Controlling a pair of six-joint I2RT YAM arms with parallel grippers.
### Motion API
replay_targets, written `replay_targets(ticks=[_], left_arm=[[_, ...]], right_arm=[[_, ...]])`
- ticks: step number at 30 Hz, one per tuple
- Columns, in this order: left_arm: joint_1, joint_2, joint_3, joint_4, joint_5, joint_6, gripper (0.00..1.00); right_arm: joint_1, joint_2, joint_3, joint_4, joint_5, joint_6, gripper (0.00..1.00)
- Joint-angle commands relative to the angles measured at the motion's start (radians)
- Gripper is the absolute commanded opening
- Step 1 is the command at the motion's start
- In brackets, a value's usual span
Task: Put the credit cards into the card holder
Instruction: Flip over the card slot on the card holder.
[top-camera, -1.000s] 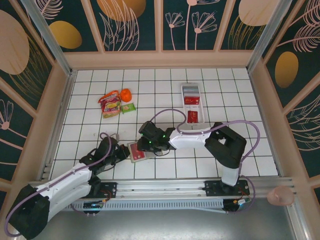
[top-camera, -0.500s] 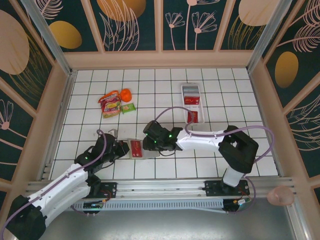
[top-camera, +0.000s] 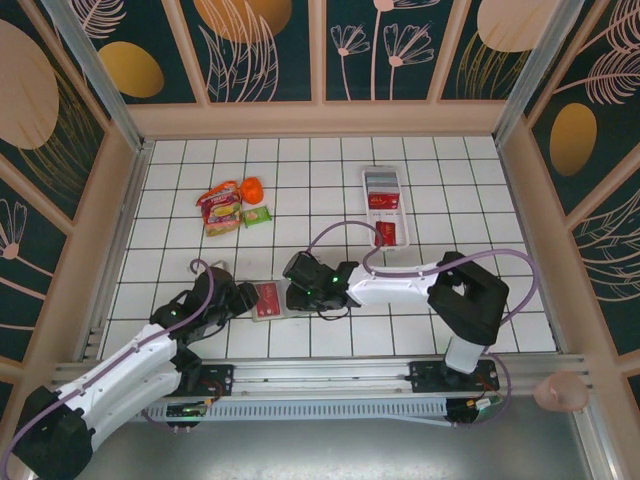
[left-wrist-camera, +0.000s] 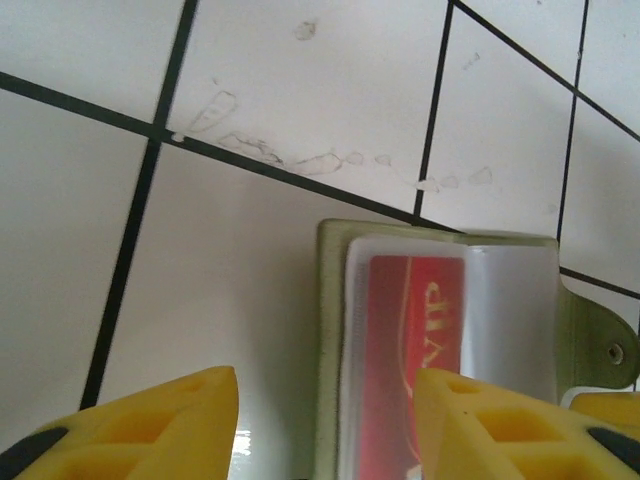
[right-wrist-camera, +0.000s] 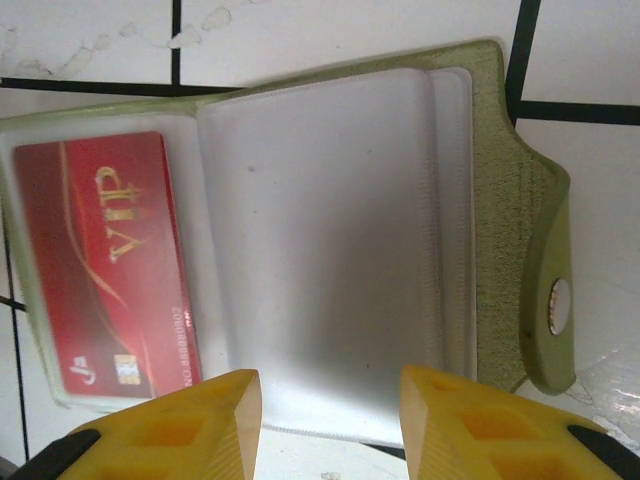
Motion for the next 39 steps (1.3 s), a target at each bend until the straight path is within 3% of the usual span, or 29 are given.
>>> replay_targets(ticks=[1, 6, 11, 17, 25, 39], left_arm=[[-0.001, -0.035, 0.041, -0.038, -0.027, -0.006, 0.41], [-0.001, -0.02, 0.053, 0.023, 0.045, 0.005, 0.17], [-0.002, 0.063, 0.026, 0.136, 0.116, -0.001, 0.12], [-0.001, 0.124, -0.034, 0.21, 0.111, -0.015, 0.03], [-0.001, 0.132, -0.116, 0.245, 0.088, -0.039, 0.0], [-0.002, 0.107, -0.148, 0.24, 0.079, -0.054, 0.0]], right_arm=[[0.009, 0.018, 0.024, -0.01, 0.036, 0.02, 0.42], [0.009, 0.027, 0.024, 0.002, 0.033, 0.023, 0.42], [0.01, 0.054, 0.032, 0.011, 0.024, 0.029, 0.42], [0.009, 0.074, 0.032, 0.052, 0.01, 0.044, 0.42], [0.01, 0.091, 0.039, 0.111, 0.01, 0.058, 0.41], [0.01, 0.109, -0.019, 0.408, -0.069, 0.174, 0.39]])
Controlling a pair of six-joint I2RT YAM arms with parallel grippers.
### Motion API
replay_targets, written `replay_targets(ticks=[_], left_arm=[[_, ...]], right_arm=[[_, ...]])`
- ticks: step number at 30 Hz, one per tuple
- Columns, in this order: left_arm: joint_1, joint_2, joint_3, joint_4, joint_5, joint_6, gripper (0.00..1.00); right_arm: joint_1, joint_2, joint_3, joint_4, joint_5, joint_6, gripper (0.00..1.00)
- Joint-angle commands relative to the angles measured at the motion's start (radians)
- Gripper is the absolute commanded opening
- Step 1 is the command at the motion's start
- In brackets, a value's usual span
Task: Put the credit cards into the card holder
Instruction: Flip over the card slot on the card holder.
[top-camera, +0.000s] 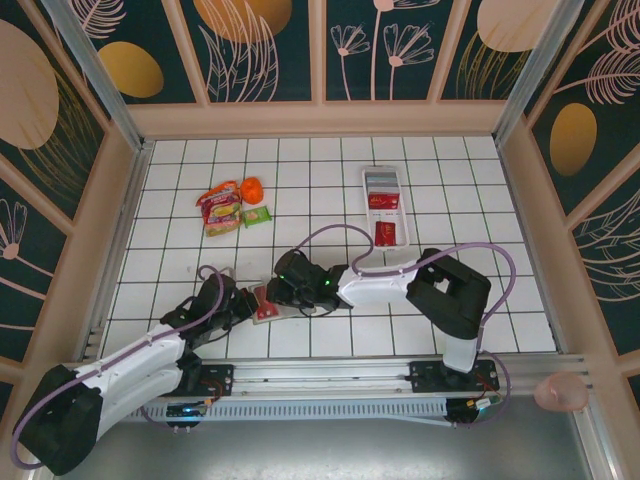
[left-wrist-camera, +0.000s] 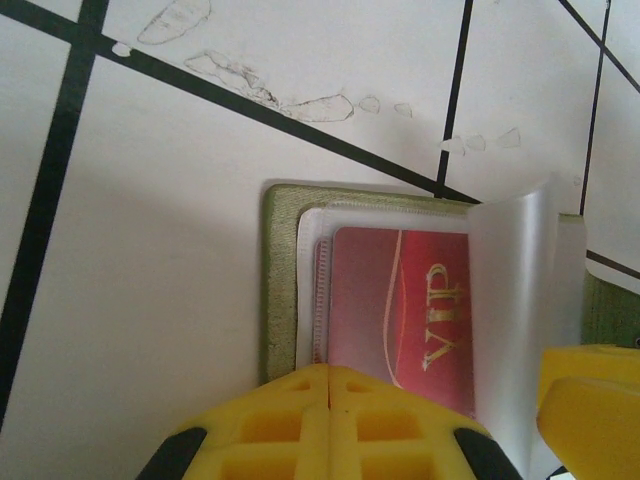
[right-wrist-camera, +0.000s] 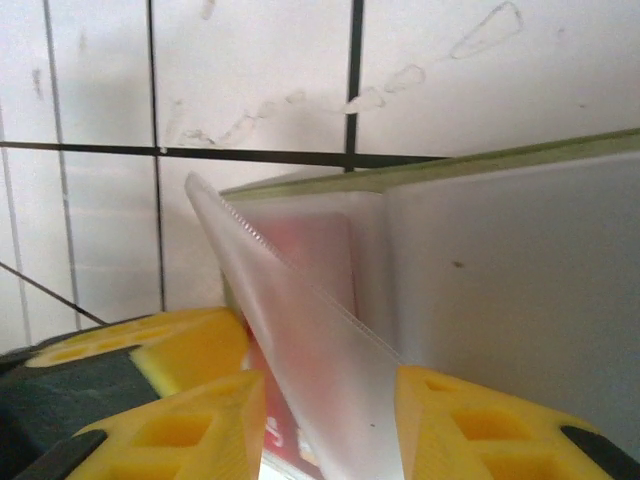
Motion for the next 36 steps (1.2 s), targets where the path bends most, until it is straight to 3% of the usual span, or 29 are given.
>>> replay_targets(ticks=[1, 11, 22, 25, 31, 36], left_arm=[[-0.001, -0.012, -0.012, -0.042, -0.012, -0.012, 0.0], [-0.002, -0.066, 0.004, -0.084, -0.044, -0.028, 0.0], [-0.001, -0.166, 0.093, -0.224, -0.156, -0.038, 0.0], [-0.002, -0.127, 0.145, -0.224, -0.147, -0.016, 0.0], [-0.001, 0.101, 0.352, -0.286, -0.134, 0.02, 0.0], [-0.001, 0.152, 0.374, -0.276, -0.069, -0.012, 0.0]], right_arm=[[0.009, 0.015, -0.027, 0.102, -0.012, 0.056, 0.39], [-0.009, 0.037, -0.114, 0.318, -0.087, 0.176, 0.35], [-0.011, 0.044, -0.095, 0.289, -0.088, 0.171, 0.24], [-0.012, 0.052, -0.091, 0.288, -0.094, 0.168, 0.21], [-0.009, 0.054, -0.084, 0.271, -0.087, 0.156, 0.13], [-0.006, 0.048, -0.089, 0.259, -0.078, 0.148, 0.11]])
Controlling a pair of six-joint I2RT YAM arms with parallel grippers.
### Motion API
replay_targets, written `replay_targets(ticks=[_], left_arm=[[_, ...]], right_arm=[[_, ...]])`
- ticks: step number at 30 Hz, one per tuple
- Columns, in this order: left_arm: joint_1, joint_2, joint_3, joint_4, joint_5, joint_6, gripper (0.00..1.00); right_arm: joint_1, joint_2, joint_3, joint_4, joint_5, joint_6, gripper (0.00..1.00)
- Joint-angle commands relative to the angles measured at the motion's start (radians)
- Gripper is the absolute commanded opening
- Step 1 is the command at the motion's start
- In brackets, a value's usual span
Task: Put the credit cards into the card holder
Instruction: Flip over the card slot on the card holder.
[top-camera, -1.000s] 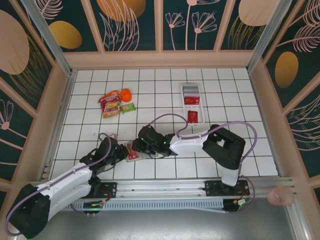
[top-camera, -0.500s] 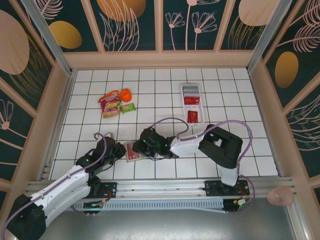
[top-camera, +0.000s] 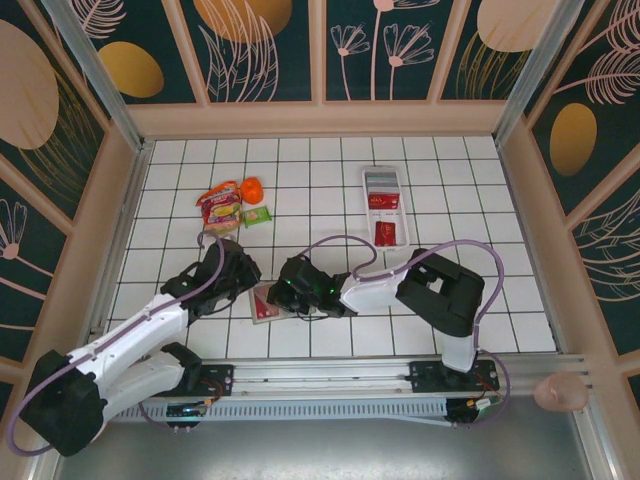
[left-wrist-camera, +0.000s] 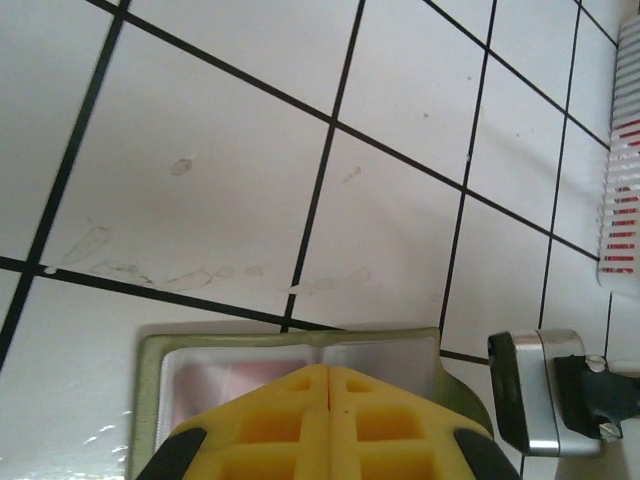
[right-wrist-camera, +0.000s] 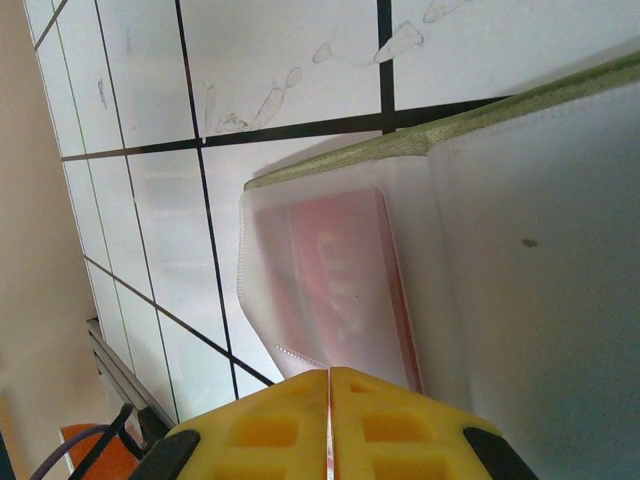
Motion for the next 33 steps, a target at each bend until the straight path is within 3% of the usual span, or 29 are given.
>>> replay_targets(ticks=[1, 21, 33], left_arm=[[-0.001, 0.02, 0.004, -0.042, 0.048, -0.011, 0.0], [0.011, 0.169, -0.082, 0.028, 0.071, 0.012, 0.0], [0.011, 0.179, -0.123, 0.015, 0.033, 0.043, 0.0]], right_arm=[[-0.003, 0.01, 0.01, -0.006, 0.014, -0.013, 0.11], [0.019, -0.008, 0.031, -0.008, 0.028, -0.056, 0.1], [0.045, -0.1, 0.03, -0.09, 0.088, -0.143, 0.16]])
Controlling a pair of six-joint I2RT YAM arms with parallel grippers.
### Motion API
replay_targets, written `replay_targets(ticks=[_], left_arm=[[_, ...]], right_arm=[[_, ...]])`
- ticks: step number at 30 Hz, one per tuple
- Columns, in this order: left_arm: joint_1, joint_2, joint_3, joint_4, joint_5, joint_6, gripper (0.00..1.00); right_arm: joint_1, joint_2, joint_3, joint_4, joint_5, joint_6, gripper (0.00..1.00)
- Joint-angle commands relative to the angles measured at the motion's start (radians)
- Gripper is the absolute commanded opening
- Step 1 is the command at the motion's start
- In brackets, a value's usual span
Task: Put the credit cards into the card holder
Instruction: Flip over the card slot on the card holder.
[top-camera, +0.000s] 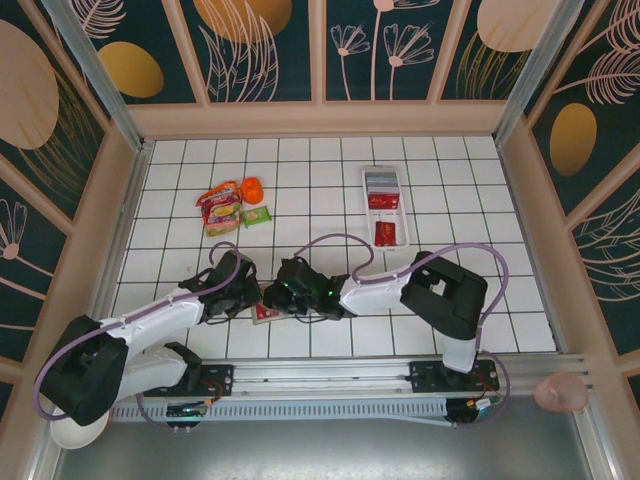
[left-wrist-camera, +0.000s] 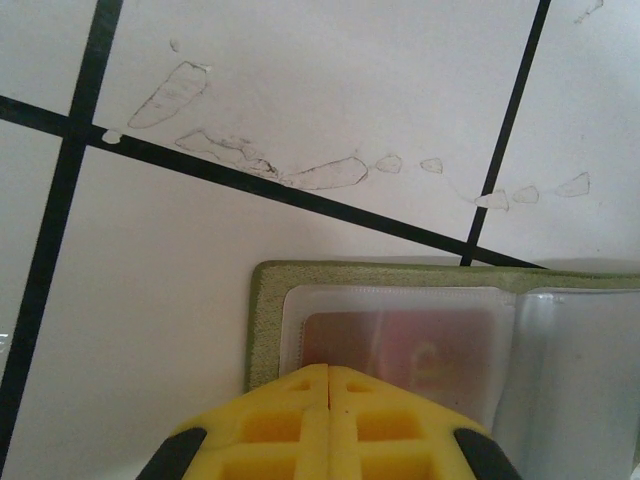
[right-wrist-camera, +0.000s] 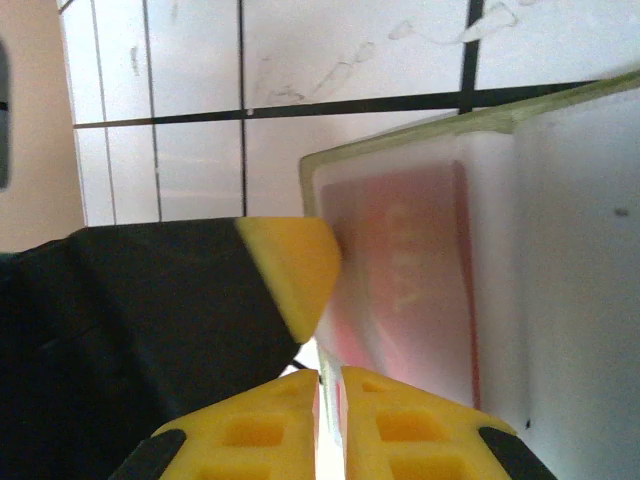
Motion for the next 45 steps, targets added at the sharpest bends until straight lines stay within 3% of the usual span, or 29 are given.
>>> replay_targets(ticks=[1, 8, 21, 27, 39, 43, 45], left_arm=[[0.006, -0.002, -0.025, -0.034, -0.015, 0.021, 0.0], [0.005, -0.031, -0.021, -0.03, 0.006, 0.017, 0.0], [0.005, -0.117, -0.004, -0.027, 0.032, 0.011, 0.0], [0.005, -0.167, -0.015, -0.026, 0.059, -0.014, 0.0], [0.005, -0.161, -0.139, 0.05, 0.092, -0.068, 0.0], [0.005, -0.145, -0.15, 0.036, 0.067, -0.062, 0.0], [0.005, -0.146, -0.163, 0.049, 0.067, -0.062, 0.0]], right_arm=[[0.013, -0.071, 0.012, -0.076, 0.063, -0.063, 0.16], [0.015, -0.112, -0.047, -0.124, 0.118, -0.078, 0.17], [0.042, 0.012, 0.078, -0.188, 0.097, -0.191, 0.1], [0.044, 0.055, 0.08, -0.17, 0.063, -0.179, 0.0], [0.044, 0.047, 0.079, -0.098, 0.025, -0.186, 0.0], [0.027, -0.074, 0.085, -0.189, 0.116, -0.301, 0.0], [0.008, -0.166, 0.088, -0.278, 0.249, -0.443, 0.0]])
